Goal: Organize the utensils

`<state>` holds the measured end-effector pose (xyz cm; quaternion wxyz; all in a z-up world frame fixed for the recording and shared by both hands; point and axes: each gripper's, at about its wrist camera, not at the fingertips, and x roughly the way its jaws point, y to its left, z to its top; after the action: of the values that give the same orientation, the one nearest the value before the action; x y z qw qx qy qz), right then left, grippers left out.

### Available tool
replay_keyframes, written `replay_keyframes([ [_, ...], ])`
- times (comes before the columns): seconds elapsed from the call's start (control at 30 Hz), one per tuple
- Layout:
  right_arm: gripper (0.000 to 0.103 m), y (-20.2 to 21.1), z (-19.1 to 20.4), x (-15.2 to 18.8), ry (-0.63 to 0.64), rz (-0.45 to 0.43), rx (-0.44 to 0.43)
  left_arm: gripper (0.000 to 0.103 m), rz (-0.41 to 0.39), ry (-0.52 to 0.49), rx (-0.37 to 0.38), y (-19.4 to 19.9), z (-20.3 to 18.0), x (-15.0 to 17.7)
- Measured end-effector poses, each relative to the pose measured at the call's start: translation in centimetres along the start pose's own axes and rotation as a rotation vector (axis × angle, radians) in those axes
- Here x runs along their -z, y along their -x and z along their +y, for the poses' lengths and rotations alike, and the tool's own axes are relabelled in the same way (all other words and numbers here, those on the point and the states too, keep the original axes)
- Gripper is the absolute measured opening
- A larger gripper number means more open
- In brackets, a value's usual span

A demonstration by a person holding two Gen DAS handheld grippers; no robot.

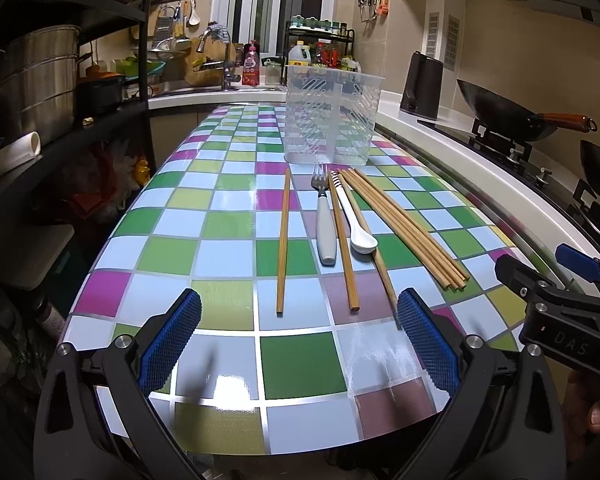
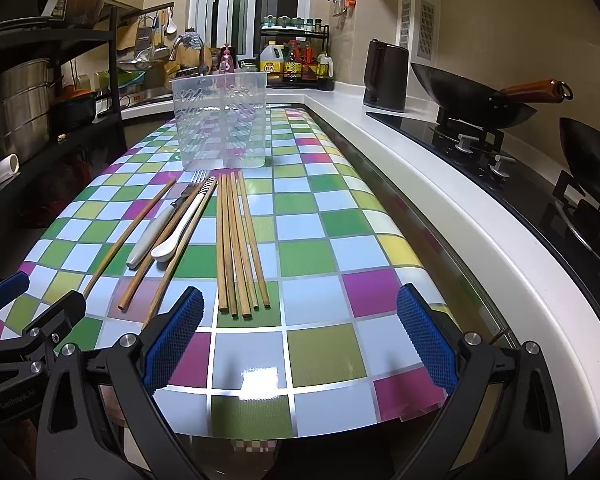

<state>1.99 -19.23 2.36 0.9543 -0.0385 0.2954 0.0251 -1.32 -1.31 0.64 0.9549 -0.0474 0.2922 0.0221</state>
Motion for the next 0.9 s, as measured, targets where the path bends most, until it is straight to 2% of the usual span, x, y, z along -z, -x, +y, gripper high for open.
replay_keyframes([
  [0.4,0.095,-0.02,-0.01,-0.05,0.002,-0.002,-0.001,0.094,-0.031,-0.009,0.02,0.44,-0.39,-0.01],
  [0.53,0.095,-0.07,-0.08,-0.16,0.002,-0.004,0.0,0.09,-0.021,-0.014,0.034,0.4,-0.51,0.03],
  [0.9,0.095,0.06,-0.17,-0.3,-0.004,-0.02,0.017,0.09,-0.009,-0.014,0.05,0.26,-0.51,0.1],
])
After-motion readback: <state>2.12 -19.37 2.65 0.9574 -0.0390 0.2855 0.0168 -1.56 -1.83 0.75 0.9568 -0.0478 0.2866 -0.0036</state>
